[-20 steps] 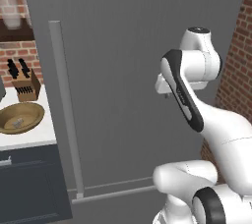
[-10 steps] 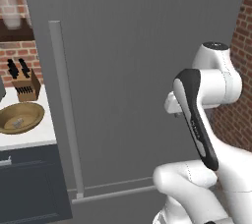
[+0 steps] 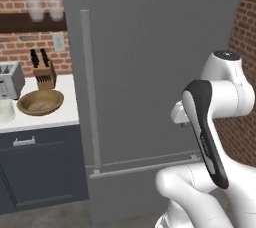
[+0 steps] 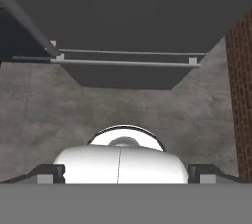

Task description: Grab a lemon wedge from the fridge and one ice cube from the ice bowl, and put them in the glass of lemonade.

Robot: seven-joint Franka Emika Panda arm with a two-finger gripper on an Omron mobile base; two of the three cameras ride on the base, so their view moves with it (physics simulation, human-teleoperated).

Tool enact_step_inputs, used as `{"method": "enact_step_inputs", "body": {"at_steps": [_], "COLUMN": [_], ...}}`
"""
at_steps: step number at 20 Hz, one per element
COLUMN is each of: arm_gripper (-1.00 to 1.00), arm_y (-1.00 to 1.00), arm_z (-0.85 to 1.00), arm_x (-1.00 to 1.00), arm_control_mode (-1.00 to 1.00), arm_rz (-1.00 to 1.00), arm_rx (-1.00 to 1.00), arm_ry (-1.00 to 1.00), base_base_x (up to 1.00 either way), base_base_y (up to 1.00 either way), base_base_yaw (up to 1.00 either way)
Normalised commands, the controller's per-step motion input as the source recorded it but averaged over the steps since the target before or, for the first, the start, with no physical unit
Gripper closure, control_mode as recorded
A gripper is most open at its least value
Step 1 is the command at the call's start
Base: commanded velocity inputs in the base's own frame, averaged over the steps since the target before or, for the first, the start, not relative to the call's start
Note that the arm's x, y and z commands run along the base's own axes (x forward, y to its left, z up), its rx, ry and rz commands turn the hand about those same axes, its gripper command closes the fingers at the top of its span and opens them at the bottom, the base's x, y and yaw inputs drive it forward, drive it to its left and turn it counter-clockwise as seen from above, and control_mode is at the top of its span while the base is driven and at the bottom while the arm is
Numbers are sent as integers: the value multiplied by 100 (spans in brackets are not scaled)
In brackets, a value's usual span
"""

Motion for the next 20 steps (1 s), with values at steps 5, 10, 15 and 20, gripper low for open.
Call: {"method": "enact_step_inputs", "body": {"at_steps": [5, 10, 15, 20], "arm_gripper": [-100, -100, -100, -100], "arm_y": [0, 0, 0, 0], "arm_z": [0, 0, 0, 0], "arm_x": [0, 0, 0, 0], "arm_control_mode": [100, 100, 100, 100], "arm_rz": [0, 0, 0, 0], "arm_rx": [0, 0, 0, 0], "arm_ry": [0, 0, 0, 0], "base_base_x": [-15, 0, -21, -51], "base_base_y": [99, 92, 33, 1], "base_base_yaw": [0, -1, -2, -2]}}
